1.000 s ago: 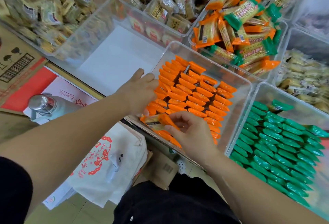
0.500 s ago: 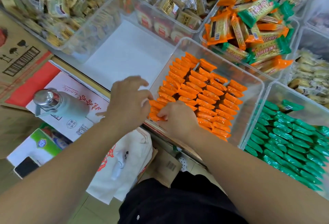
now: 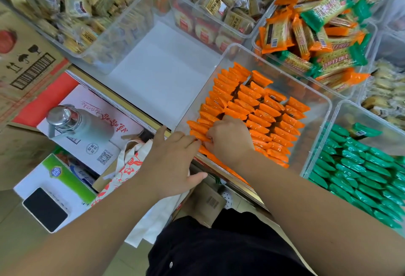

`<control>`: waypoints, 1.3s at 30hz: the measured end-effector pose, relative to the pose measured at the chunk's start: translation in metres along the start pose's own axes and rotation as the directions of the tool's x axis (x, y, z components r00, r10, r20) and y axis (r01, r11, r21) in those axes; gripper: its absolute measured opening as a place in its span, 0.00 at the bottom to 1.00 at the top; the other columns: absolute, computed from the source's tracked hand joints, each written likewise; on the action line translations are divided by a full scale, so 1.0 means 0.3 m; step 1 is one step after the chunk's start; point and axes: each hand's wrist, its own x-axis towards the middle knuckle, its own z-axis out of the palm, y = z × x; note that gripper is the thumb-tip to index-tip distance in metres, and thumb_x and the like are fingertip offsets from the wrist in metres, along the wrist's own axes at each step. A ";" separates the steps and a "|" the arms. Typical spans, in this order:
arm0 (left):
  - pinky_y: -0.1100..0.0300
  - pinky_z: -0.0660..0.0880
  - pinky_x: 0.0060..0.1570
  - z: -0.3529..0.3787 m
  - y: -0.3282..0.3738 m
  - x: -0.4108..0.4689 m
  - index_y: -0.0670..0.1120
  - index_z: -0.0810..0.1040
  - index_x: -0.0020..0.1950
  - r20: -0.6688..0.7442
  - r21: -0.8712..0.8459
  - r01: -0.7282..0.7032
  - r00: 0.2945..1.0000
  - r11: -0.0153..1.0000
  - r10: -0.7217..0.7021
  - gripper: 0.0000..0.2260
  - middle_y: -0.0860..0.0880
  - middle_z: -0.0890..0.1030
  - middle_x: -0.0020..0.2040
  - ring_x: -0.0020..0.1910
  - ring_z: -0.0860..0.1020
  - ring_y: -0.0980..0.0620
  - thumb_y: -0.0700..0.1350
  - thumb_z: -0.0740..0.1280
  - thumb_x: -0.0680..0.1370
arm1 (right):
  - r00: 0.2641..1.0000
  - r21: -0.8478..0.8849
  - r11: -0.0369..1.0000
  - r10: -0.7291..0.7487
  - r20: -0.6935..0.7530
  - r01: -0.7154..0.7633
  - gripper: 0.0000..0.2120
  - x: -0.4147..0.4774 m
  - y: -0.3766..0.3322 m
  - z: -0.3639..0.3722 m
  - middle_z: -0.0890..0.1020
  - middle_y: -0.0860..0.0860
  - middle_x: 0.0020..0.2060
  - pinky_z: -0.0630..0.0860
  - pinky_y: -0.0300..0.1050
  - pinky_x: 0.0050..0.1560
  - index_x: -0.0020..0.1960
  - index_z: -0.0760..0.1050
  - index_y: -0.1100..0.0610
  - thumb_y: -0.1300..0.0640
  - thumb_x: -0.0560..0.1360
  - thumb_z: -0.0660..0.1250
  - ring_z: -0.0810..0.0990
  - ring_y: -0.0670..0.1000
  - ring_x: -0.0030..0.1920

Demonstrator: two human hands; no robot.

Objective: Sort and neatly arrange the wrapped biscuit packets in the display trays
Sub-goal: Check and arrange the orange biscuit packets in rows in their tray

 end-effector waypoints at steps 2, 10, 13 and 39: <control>0.32 0.60 0.70 -0.008 0.017 0.009 0.54 0.75 0.66 0.070 0.013 0.031 0.997 0.999 -0.032 0.30 0.53 0.77 0.64 0.65 0.74 0.47 0.70 0.57 0.72 | 1.000 0.010 1.000 0.002 -0.026 -0.002 0.15 0.001 -0.009 0.001 0.81 0.49 0.42 0.68 0.47 0.45 0.46 0.82 0.51 0.46 0.81 0.60 0.75 0.53 0.48; 0.33 0.54 0.72 -0.026 0.050 0.033 0.59 0.74 0.68 0.128 -0.002 0.111 0.986 0.994 -0.110 0.27 0.54 0.72 0.68 0.69 0.68 0.48 0.69 0.61 0.73 | 0.981 0.096 0.994 -0.026 -0.193 0.045 0.10 -0.016 0.010 -0.010 0.79 0.51 0.33 0.72 0.48 0.38 0.36 0.80 0.54 0.54 0.75 0.71 0.76 0.55 0.39; 0.34 0.56 0.72 -0.028 0.057 0.043 0.59 0.78 0.64 0.132 -0.009 0.118 0.984 0.993 -0.116 0.27 0.55 0.72 0.69 0.69 0.69 0.49 0.70 0.60 0.71 | 0.975 0.180 0.984 0.023 -0.223 0.017 0.09 -0.046 0.034 -0.063 0.80 0.52 0.35 0.77 0.52 0.39 0.39 0.82 0.56 0.54 0.75 0.70 0.77 0.56 0.41; 0.30 0.58 0.69 -0.015 0.086 0.072 0.53 0.81 0.51 0.124 0.171 0.093 0.986 0.981 -0.115 0.29 0.55 0.81 0.52 0.63 0.75 0.46 0.75 0.62 0.68 | 0.862 0.710 0.695 0.425 -0.276 -0.116 0.06 -0.318 0.216 -0.189 0.79 0.45 0.35 0.72 0.39 0.36 0.40 0.80 0.51 0.54 0.75 0.74 0.77 0.45 0.39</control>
